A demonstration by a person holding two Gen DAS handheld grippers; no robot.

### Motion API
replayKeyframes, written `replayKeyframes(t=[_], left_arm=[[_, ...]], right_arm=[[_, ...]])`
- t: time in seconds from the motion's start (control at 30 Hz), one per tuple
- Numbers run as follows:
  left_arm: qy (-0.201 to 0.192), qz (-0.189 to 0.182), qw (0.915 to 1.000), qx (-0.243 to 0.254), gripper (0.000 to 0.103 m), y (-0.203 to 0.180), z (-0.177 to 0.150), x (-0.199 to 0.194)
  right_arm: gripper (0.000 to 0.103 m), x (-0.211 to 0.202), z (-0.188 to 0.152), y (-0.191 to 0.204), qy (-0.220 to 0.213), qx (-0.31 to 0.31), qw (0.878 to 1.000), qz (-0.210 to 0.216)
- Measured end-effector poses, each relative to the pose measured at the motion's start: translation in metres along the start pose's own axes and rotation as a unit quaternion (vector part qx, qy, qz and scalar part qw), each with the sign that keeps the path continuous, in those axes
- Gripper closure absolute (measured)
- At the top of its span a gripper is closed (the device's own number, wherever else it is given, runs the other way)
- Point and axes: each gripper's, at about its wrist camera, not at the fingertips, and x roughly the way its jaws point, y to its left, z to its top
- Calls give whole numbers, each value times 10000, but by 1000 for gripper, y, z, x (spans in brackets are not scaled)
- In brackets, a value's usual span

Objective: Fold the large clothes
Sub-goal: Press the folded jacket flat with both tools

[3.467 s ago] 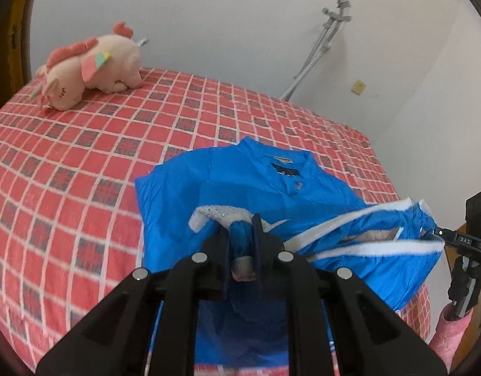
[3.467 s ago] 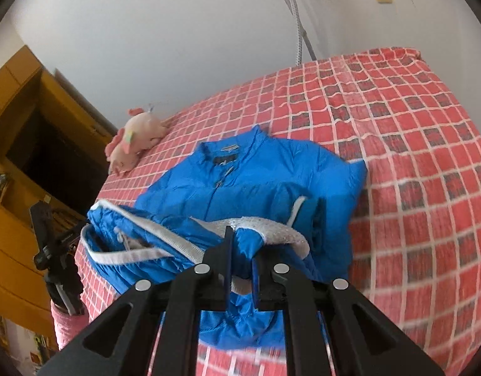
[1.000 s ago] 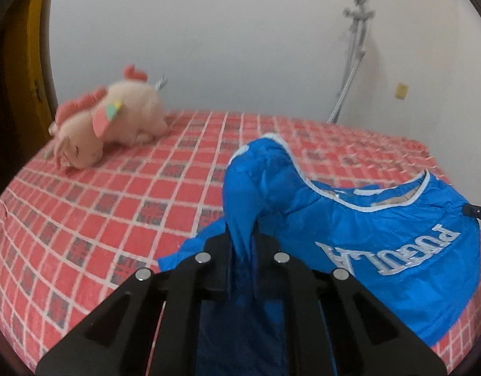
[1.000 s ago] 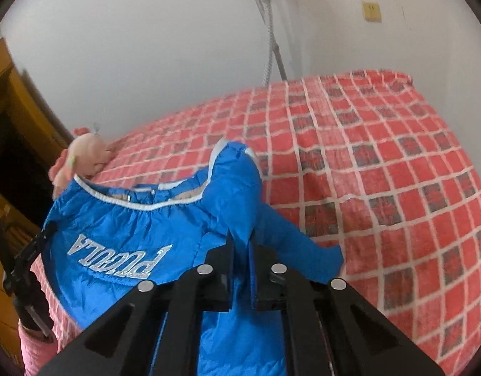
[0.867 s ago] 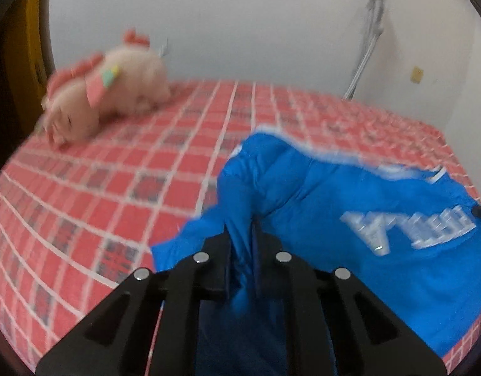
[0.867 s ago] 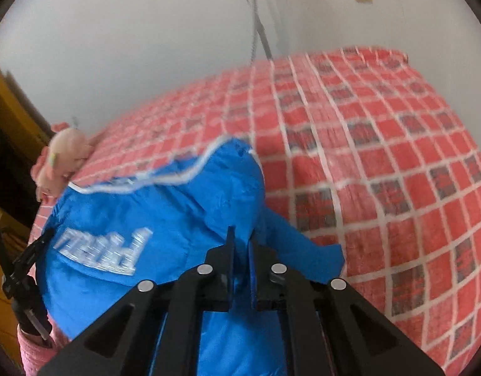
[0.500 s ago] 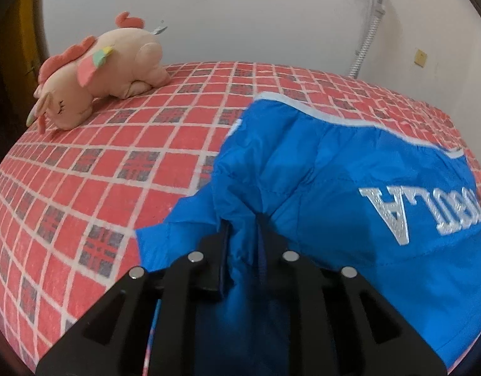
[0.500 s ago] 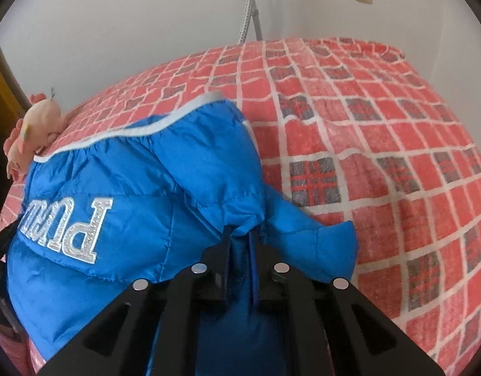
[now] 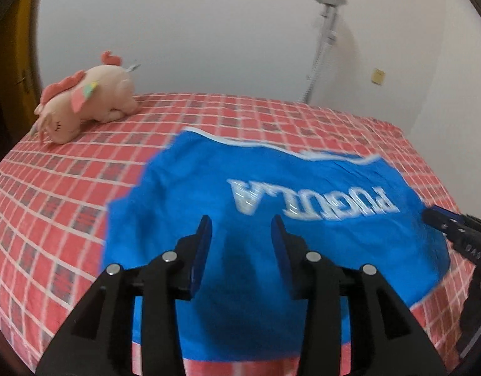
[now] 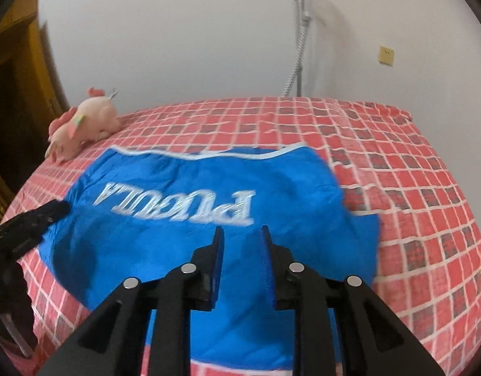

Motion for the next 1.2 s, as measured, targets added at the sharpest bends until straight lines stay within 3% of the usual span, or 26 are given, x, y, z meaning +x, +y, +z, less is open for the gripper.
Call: replayKeyframes(t=[0.27, 0.43, 0.57, 0.8, 1.2], left_arm=[[356, -68, 9990, 274, 64, -11, -33, 33], [279, 74, 9982, 526, 64, -16, -49, 42], [254, 144, 9984, 494, 64, -17, -50, 40], [103, 283, 9982, 519, 61, -29, -52, 18], [162, 248, 9980, 562, 59, -32, -58, 13]], right_arm=[[79, 36, -33, 16, 402, -125, 9991, -15], [80, 51, -47, 17, 436, -17, 9990, -92], [80, 50, -52, 26, 277, -208, 9988, -357], [78, 27, -41, 17, 313, 119, 9994, 15], [76, 28, -45, 27, 496, -54, 9985, -217]])
